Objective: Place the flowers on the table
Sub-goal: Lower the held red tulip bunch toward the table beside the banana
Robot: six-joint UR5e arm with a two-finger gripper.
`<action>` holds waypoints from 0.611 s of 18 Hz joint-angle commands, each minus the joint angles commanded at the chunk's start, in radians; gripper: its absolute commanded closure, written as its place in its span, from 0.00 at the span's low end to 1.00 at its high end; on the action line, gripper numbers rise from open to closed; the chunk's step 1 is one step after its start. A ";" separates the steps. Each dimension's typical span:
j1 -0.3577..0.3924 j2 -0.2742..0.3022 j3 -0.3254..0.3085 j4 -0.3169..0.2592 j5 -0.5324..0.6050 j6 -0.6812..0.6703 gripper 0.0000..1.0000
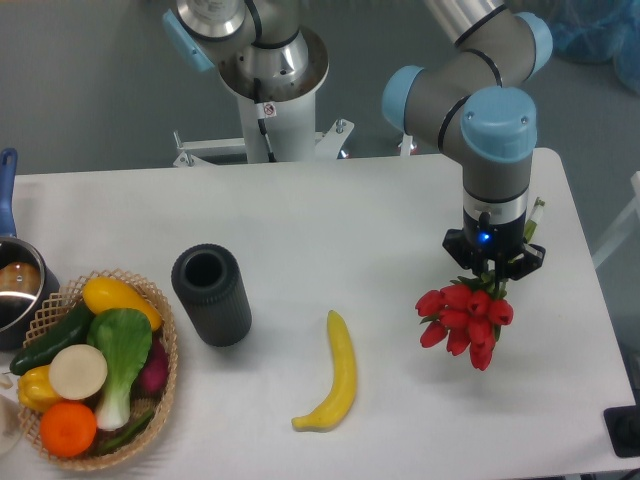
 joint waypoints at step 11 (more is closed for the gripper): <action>-0.002 -0.055 -0.018 -0.003 -0.008 -0.025 0.96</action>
